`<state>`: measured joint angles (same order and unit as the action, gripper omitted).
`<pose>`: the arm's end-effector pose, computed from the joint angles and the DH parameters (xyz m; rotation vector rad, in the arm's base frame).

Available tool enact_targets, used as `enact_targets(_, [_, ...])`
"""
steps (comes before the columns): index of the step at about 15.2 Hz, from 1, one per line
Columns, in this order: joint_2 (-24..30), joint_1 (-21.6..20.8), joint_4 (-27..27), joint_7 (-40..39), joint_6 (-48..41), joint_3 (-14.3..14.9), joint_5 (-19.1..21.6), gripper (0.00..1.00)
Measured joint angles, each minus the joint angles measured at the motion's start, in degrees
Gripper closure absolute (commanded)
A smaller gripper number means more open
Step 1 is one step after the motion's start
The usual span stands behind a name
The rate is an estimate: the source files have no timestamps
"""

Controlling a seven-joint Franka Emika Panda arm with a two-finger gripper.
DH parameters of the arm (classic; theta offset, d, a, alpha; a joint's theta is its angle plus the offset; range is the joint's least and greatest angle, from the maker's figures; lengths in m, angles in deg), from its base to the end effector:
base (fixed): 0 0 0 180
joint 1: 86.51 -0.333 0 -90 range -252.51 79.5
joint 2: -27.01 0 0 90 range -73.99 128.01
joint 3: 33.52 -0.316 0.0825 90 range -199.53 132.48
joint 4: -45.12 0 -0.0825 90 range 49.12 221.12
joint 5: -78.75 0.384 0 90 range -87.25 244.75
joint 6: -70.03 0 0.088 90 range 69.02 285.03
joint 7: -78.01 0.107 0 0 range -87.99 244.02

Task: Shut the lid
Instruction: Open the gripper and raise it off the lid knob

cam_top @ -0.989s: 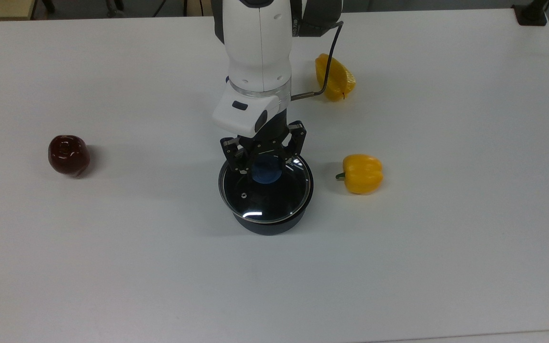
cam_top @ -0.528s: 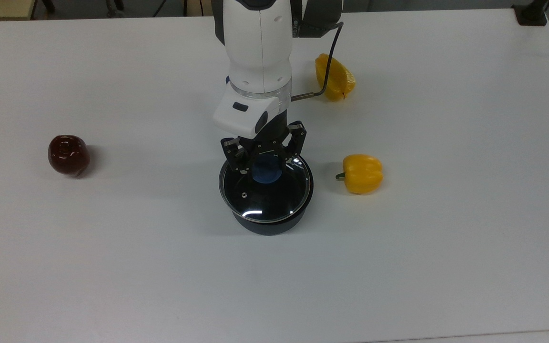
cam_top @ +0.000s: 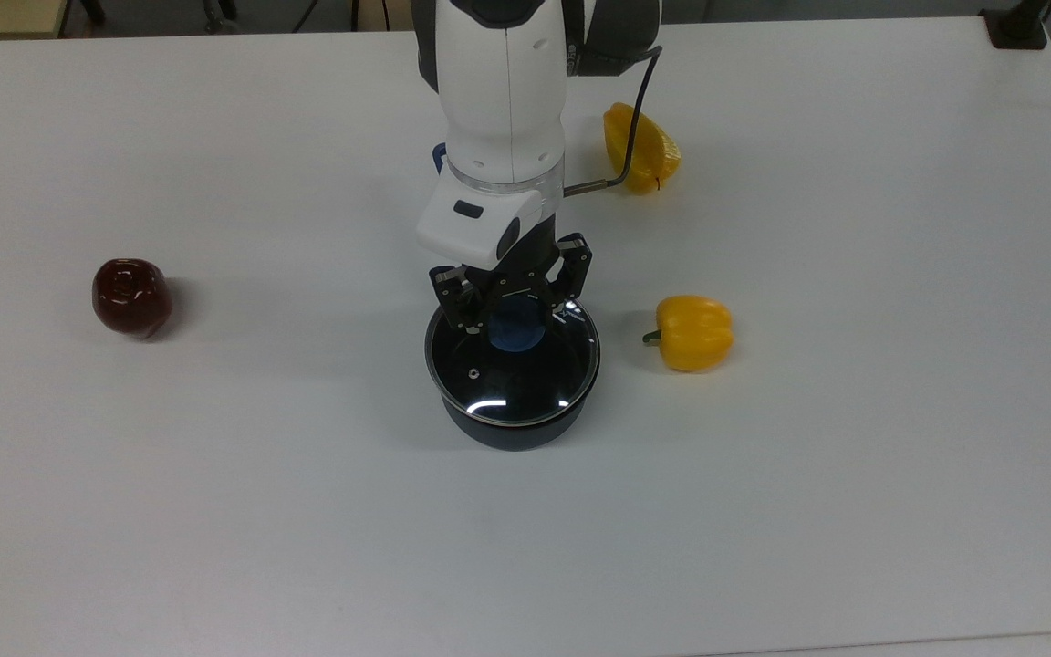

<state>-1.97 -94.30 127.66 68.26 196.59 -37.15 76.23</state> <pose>0.7130 0.1338 0.4254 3.0535 0.5857 0.4123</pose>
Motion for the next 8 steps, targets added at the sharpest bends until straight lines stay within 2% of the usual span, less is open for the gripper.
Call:
enact_targets(1, [-0.01, 0.0, 0.0, 0.0, 0.0, 0.0, 0.0, 0.16])
enact_targets(3, [-0.04, 0.0, 0.06, 0.18, 0.0, 0.0, 0.0, 0.0])
enact_targets(8, [0.0, 0.02, 0.05, 0.39, 0.0, 0.0, 0.0, 0.0])
